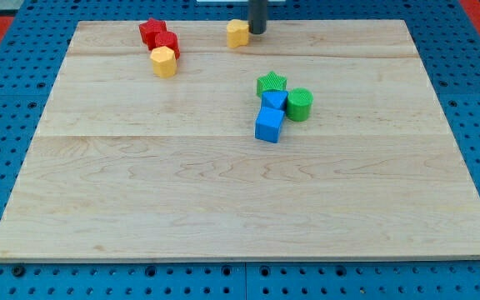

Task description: Slightly push the red star into the group of blocks

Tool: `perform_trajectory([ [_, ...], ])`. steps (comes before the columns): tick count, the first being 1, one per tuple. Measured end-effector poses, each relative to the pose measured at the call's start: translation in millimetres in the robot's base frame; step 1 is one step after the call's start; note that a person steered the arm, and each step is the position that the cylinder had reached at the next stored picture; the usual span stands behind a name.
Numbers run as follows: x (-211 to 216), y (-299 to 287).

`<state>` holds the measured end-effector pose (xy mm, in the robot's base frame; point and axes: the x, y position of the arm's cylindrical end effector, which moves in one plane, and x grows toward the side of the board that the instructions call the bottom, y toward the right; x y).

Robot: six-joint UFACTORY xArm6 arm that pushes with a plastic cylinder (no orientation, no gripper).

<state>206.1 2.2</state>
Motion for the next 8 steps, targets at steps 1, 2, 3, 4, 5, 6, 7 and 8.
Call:
perform_trajectory([
  [1, 14.3, -52.8],
  [2, 18.1, -86.6],
  [3, -2.3, -80.3],
  [4, -13.3, -85.4],
  [5, -14.7, -138.7],
  [6, -14.8, -185.9],
  [7, -10.2, -216.2],
  [8, 0.2, -167.0],
])
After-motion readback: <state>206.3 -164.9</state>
